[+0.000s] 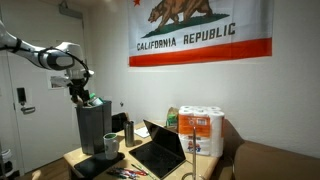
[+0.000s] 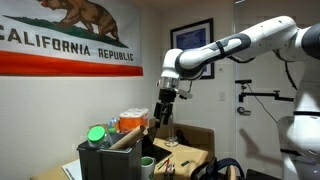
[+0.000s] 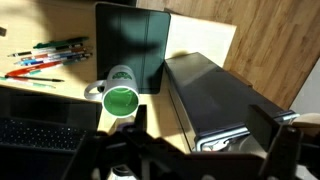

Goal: Take the paper towel roll out of the grey bin and place it on the silver holder

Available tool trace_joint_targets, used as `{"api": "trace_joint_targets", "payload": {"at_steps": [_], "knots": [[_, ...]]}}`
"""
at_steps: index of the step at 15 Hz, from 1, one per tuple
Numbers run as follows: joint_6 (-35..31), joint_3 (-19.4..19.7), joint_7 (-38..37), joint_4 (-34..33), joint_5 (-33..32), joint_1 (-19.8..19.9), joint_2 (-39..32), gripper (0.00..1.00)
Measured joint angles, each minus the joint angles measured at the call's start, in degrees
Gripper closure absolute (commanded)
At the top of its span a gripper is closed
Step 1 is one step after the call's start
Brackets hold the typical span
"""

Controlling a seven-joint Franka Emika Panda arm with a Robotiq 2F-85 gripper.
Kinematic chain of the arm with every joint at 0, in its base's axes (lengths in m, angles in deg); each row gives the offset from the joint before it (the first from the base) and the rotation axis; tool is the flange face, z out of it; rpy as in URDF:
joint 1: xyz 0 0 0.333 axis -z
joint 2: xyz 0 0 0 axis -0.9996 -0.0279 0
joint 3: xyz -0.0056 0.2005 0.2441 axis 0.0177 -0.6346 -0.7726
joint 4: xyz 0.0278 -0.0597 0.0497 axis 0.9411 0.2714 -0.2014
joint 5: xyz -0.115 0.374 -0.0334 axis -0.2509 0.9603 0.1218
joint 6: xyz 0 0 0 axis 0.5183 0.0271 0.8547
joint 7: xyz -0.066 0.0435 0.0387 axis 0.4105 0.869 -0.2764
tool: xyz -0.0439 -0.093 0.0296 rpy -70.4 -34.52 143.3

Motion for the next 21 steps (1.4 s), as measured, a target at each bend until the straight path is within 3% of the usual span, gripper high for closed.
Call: {"api": "trace_joint_targets", "payload": {"at_steps": [6,21], "knots": [[-8.2,-0.3,3.4,0.3,4.6,-2.4,-2.1,0.0],[-8.7,-1.5,3.4,0.3,4.6,-4.6,1.1,0.0]]}}
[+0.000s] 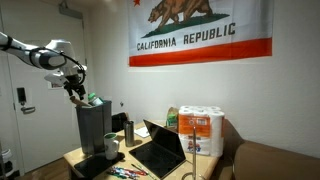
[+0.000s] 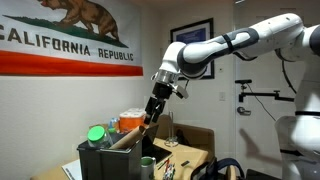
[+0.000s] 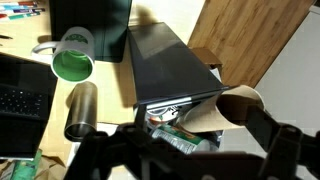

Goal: Take the paper towel roll out of the grey bin and place it on the silver holder

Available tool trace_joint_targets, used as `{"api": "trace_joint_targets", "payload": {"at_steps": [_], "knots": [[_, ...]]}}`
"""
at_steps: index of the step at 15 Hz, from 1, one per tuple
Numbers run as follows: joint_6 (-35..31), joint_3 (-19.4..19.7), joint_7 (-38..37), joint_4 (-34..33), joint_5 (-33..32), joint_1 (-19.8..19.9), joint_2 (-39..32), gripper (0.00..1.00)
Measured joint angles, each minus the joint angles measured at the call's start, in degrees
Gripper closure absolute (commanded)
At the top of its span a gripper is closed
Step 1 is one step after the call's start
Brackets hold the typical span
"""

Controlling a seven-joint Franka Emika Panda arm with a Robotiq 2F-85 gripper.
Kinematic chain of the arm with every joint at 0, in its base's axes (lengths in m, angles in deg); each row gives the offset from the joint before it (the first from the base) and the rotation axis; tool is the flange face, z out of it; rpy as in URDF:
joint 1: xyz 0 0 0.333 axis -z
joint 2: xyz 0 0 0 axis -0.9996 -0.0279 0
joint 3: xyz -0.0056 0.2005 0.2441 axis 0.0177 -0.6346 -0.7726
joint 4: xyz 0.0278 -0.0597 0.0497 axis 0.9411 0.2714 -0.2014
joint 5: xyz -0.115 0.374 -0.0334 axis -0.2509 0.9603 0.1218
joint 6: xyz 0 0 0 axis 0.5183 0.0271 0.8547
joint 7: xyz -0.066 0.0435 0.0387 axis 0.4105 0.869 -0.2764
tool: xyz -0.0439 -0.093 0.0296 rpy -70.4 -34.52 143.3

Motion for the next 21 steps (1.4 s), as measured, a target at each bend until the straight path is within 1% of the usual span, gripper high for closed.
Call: {"api": "trace_joint_targets", "payload": {"at_steps": [4,9,10,11,12,13,18,19,20,21], "knots": [[0.0,-0.4,0.0,0.1,0.0,-0.5,-0.6,0.0],[-0.8,-0.5,0.0,0.1,0.0,-0.5,-3.6,0.0],[-1.7,-0.6,0.0,0.1,0.0,-0.5,-4.4,0.25],[-2.8,-0.8,0.1,0.0,0.0,-0.5,-5.1,0.26],[-4.1,-1.0,0.1,-0.1,0.0,-0.5,-5.9,0.32],[-5.3,-1.3,0.1,-0.3,-0.1,-0.5,-6.5,0.42],[-9.1,-2.2,0.1,-1.6,-0.5,-0.5,-8.8,0.8],[-9.6,-2.3,0.1,-1.7,-0.6,-0.5,-9.0,0.88],[-10.0,-2.4,0.1,-1.8,-0.6,-0.5,-9.1,0.73],[-10.2,-2.4,0.1,-1.8,-0.6,-0.5,-9.1,0.94]]}}
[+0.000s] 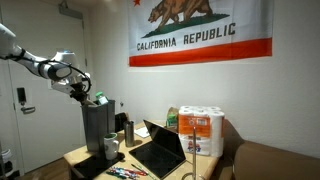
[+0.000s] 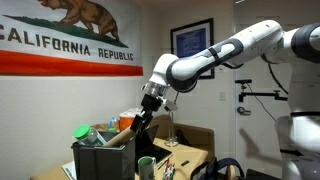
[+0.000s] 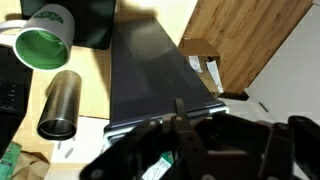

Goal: Take the paper towel roll out of the grey bin and place it on the silver holder

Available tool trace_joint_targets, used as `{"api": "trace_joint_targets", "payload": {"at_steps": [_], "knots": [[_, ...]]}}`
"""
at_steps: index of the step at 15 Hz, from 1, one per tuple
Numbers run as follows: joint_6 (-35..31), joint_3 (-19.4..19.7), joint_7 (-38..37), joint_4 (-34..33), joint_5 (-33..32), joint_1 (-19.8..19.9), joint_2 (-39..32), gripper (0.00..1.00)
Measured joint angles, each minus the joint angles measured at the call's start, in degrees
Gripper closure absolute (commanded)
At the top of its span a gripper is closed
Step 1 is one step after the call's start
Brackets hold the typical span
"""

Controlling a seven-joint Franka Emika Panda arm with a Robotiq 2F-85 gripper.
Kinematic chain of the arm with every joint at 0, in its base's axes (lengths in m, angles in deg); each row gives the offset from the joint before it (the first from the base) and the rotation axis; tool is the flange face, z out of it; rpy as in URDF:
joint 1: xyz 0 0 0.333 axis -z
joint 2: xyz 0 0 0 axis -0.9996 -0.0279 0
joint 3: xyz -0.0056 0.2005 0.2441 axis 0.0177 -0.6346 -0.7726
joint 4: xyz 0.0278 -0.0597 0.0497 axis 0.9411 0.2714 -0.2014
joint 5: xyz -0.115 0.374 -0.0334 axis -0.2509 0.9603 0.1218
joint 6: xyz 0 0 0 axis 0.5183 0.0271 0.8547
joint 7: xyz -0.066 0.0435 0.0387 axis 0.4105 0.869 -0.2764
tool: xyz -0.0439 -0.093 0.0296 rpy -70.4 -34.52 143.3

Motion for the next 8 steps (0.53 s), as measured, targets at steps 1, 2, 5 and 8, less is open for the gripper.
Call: {"api": "trace_joint_targets", "payload": {"at_steps": [1,2,5,8], "knots": [[-0.2,0.0,0.0,0.0,0.0,0.0,0.0,0.91],[-0.4,0.0,0.0,0.0,-0.1,0.0,0.0,0.56],[-0.8,0.0,0.0,0.0,-0.2,0.1,0.0,0.53],[-1.5,0.0,0.0,0.0,-0.3,0.2,0.0,0.31]]}}
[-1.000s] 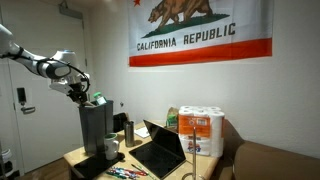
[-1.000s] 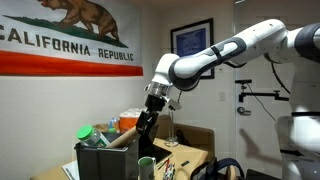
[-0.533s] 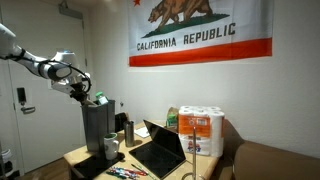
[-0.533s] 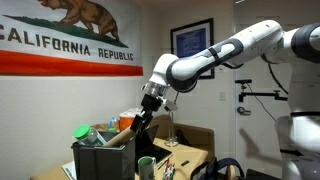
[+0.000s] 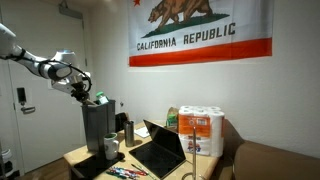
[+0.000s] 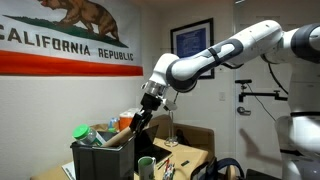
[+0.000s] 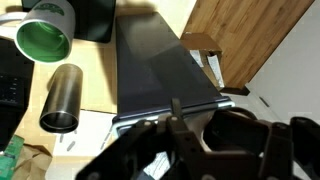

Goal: Take the paper towel roll out of the grey bin and place it on the silver holder

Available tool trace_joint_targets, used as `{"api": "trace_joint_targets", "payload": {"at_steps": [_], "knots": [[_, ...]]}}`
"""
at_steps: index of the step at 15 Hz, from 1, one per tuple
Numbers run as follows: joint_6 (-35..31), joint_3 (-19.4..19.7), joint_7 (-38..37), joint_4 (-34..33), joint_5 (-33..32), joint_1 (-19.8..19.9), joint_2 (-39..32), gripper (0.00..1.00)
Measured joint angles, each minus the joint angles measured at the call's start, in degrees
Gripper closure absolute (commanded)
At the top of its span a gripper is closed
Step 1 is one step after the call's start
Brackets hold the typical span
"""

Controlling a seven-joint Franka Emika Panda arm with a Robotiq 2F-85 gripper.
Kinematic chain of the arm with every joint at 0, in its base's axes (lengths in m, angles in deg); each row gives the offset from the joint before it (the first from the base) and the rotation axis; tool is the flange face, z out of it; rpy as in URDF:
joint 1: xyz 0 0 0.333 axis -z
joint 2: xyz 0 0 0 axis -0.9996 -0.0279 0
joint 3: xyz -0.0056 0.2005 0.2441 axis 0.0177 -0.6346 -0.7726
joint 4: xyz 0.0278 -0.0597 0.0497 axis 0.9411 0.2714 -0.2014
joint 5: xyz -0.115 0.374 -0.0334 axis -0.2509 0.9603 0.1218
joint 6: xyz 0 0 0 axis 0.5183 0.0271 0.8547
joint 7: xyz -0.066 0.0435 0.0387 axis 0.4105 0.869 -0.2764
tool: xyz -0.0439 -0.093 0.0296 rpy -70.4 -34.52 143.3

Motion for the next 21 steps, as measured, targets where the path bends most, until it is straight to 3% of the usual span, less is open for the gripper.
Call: {"api": "trace_joint_targets", "payload": {"at_steps": [4,19,20,21], "knots": [[-0.8,0.0,0.0,-0.6,-0.4,0.0,0.0,0.0],[-4.4,-0.3,0.5,-2.1,-0.7,-0.1,-2.7,0.0],[-4.9,-0.4,0.8,-2.3,-0.7,-0.1,-3.4,0.25],[-5.3,-0.5,1.0,-2.6,-0.7,-0.1,-4.1,0.28]]}}
